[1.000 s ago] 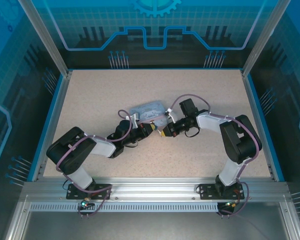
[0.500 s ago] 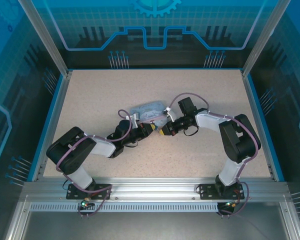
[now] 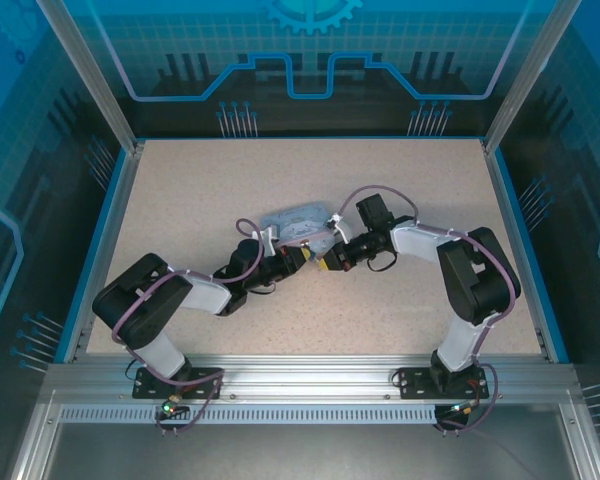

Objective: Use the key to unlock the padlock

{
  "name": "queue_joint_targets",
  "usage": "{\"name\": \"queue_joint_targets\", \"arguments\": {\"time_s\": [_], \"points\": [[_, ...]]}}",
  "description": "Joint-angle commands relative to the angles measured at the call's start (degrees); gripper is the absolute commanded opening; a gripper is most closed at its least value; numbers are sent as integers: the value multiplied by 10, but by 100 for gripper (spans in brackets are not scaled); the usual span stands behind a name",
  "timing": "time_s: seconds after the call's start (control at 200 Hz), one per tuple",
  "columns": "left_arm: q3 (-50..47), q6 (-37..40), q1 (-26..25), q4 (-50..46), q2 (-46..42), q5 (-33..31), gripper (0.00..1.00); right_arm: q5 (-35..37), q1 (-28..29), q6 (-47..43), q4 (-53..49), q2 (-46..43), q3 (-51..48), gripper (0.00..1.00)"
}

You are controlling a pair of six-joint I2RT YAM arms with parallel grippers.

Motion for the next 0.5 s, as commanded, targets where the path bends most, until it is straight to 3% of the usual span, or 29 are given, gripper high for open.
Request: {"name": "queue_joint_targets", "arguments": {"time_s": [0.0,0.495], "points": [[-1,23,2,35,-18,38,0,-34,-12,-1,12,1,19,1],[4,15,1,50,-2,40,0,-69,-33,33,64,-1,-4,1]]}}
